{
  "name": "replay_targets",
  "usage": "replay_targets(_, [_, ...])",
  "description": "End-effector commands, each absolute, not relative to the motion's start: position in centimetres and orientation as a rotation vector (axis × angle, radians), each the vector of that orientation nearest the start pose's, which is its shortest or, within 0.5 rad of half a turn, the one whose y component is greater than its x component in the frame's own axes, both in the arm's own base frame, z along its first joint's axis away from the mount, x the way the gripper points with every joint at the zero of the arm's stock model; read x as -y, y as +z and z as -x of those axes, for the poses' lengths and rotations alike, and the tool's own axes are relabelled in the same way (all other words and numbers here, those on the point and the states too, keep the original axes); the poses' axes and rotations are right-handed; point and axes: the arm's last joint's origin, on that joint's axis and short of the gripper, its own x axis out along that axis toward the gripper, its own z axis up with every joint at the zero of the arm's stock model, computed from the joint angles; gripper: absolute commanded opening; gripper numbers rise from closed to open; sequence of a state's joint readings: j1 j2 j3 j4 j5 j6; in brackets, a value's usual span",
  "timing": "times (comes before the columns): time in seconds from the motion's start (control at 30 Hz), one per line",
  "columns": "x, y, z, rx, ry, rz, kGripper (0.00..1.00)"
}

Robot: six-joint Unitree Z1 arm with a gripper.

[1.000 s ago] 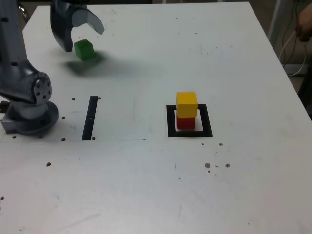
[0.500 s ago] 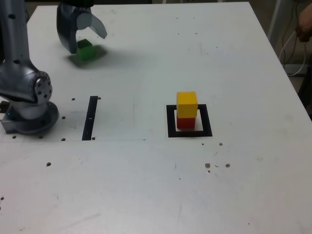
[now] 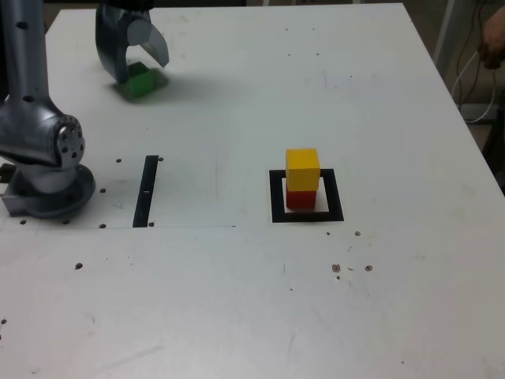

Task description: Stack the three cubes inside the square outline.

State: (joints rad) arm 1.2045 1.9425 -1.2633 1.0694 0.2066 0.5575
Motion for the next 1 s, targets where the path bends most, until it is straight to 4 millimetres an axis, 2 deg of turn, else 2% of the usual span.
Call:
replay_targets(0.0, [-29.7,22.0,-10.3,-1.79,0.502,0.51,0.24])
replay_targets(0.63, [-29.5,21.9,-10.4,-1.766,0.474,0.536,0.23])
replay_targets(0.97, [-28.8,23.3,-11.6,-1.714,0.426,0.52,0.23])
